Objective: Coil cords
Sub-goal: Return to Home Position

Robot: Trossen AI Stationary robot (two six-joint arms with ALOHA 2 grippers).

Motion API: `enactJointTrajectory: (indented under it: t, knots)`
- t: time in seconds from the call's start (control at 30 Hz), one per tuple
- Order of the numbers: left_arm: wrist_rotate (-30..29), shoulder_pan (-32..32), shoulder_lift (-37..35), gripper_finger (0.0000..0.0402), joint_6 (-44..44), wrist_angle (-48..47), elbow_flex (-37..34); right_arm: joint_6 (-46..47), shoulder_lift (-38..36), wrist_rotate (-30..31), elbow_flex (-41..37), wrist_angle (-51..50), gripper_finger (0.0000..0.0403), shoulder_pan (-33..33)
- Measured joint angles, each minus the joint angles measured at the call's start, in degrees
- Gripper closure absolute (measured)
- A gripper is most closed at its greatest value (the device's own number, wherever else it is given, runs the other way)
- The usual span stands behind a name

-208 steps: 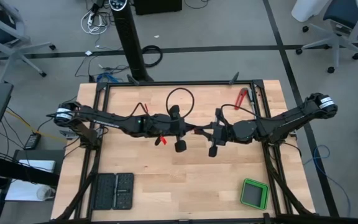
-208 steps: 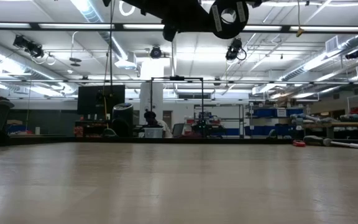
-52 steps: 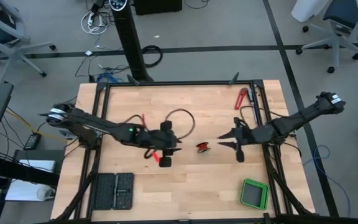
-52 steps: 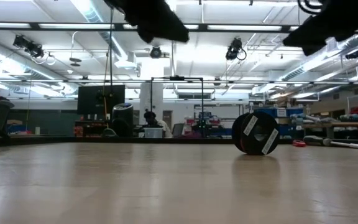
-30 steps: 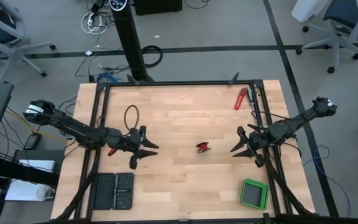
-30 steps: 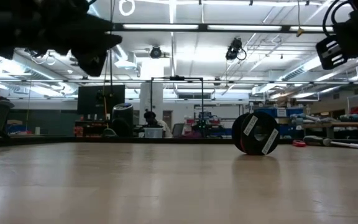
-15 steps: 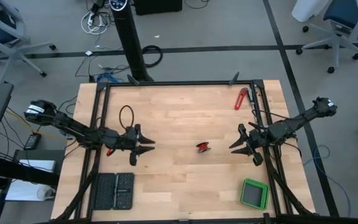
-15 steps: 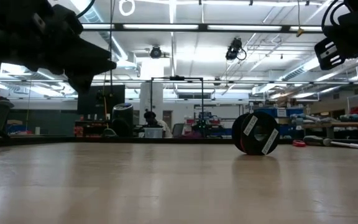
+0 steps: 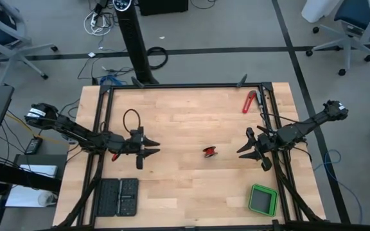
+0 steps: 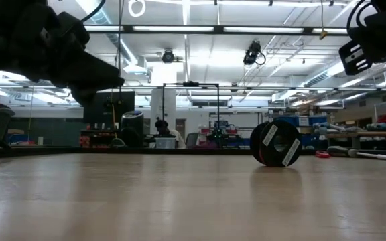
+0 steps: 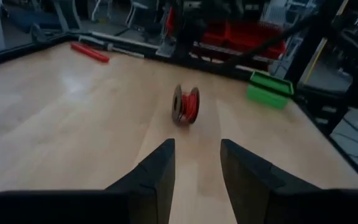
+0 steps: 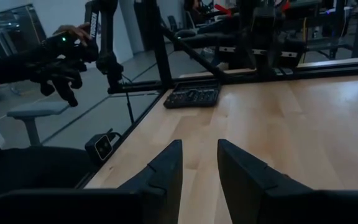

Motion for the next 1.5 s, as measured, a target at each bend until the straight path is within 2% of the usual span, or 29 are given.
enactJointTrajectory:
  t: [0.27,0.33,0.57,0.77,1.0,1.1,1.3,1.5]
  knots:
    - [0.00,0.00,-0.68,0.0270,0.07,-0.76,-6.13,-0.04,-0.05,-0.02,-4.24,6.42,0.0302,0.00]
    - [-0.17,0.00,-0.82,0.0270,-0.12,-4.20,-6.80,-0.04,-0.05,-0.03,-6.07,8.59,0.0302,0.00]
    - [-0.24,0.00,-2.84,0.0270,-0.31,-16.14,-6.82,-0.02,-0.05,-0.07,-6.38,5.66,0.0302,0.00]
    - [-0.23,0.00,-10.82,0.0270,-0.31,-28.04,-6.85,-0.01,-0.68,-0.04,-6.40,4.72,0.0302,0.00]
    - [-0.17,0.00,-21.74,0.0270,-0.35,-41.62,-6.85,-0.04,-1.82,-0.21,-6.45,-4.21,0.0302,-0.02]
    - [-0.12,0.00,-25.20,0.0270,-0.35,-45.49,-6.85,-0.02,-1.76,-1.09,-6.45,-4.22,0.0302,-0.13]
    - [0.00,0.00,-31.54,0.0270,-0.37,-47.26,-6.85,-0.01,-1.55,-1.74,-6.49,-4.36,0.0302,-2.09]
    - [-0.02,0.00,-37.80,0.0270,-0.37,-47.32,-6.85,-0.02,-0.54,-4.47,-6.49,-4.87,0.0302,-8.49]
